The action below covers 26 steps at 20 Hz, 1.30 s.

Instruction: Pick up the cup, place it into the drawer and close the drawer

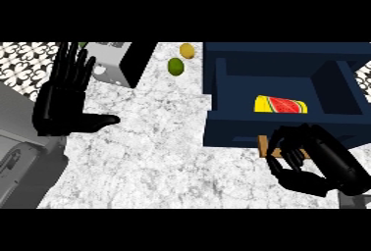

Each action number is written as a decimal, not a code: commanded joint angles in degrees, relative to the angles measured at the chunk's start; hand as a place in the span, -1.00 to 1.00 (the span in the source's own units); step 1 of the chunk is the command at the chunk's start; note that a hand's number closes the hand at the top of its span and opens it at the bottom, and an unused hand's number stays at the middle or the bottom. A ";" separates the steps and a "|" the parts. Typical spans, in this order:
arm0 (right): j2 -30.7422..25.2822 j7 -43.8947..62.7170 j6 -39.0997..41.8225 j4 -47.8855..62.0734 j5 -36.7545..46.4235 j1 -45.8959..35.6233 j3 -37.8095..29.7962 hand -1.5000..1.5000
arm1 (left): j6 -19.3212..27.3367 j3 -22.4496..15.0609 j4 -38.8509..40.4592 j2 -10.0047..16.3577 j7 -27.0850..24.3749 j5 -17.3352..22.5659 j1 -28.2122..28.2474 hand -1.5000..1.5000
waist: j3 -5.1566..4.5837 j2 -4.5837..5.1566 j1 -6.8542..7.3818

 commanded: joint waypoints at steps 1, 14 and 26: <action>0.89 -4.66 -6.09 6.16 12.08 -0.08 5.73 1.00 | -5.37 2.63 -0.89 1.89 -1.91 0.77 5.70 -1.00 | 0.00 0.18 -0.71; 7.57 -9.57 -14.38 41.19 23.57 -16.97 6.74 -1.00 | -14.48 9.08 -2.69 1.35 -4.61 -1.47 16.72 -1.00 | 0.02 0.32 -0.70; 7.46 -21.52 -15.27 72.65 20.22 -37.50 -4.84 -1.00 | -22.55 16.69 -0.32 1.67 -3.43 -1.67 19.36 -1.00 | 0.03 0.48 -0.39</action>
